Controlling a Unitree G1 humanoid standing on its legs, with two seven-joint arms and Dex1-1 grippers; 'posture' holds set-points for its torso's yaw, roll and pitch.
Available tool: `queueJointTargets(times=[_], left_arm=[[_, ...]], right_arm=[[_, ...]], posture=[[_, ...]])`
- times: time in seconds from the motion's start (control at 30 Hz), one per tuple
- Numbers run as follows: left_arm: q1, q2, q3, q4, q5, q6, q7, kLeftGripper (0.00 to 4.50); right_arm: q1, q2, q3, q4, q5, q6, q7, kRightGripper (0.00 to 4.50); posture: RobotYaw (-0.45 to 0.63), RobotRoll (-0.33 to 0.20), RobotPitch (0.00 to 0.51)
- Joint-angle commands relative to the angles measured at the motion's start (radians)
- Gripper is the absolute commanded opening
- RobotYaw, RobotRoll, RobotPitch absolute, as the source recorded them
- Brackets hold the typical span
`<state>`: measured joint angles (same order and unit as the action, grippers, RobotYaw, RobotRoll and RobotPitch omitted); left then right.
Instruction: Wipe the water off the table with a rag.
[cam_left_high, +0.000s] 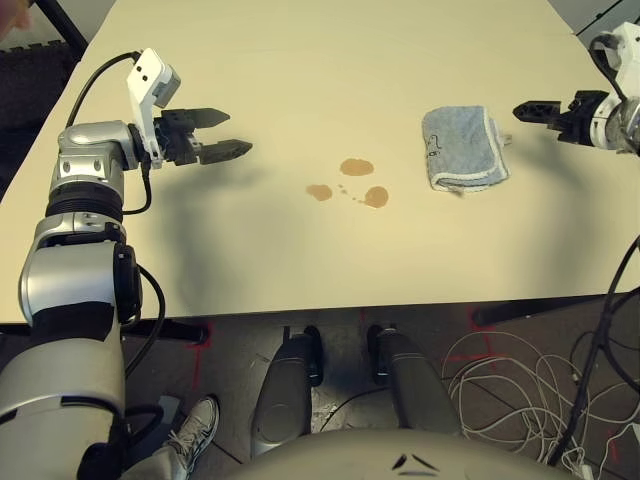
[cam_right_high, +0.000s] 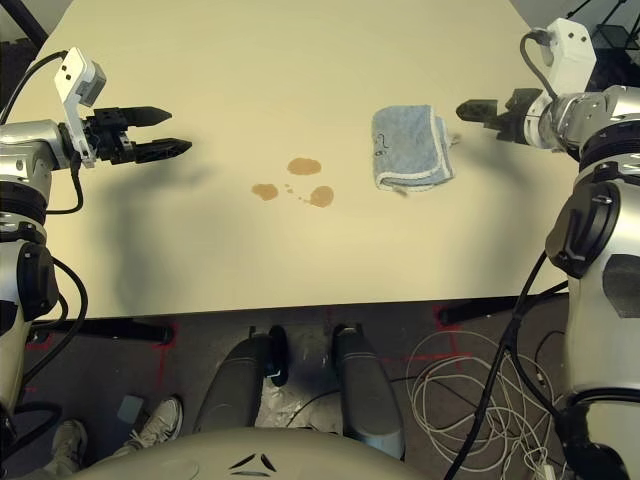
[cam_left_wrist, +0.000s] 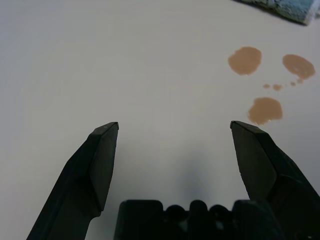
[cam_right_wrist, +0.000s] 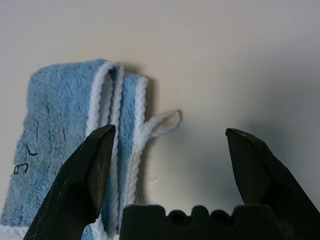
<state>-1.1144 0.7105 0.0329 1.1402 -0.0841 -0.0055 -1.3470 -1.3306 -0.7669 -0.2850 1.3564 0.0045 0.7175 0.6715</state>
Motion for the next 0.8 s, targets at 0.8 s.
queueJointTargets(times=[0.8], left_arm=[[0.104,-0.025,0.007,-0.177,-0.033,0.101,-0.029,4.50]], right_arm=[[0.022,0.179,-0.043,0.003,0.064,0.096,0.082,4.47]], posture=[[0.09,0.000,0.293]])
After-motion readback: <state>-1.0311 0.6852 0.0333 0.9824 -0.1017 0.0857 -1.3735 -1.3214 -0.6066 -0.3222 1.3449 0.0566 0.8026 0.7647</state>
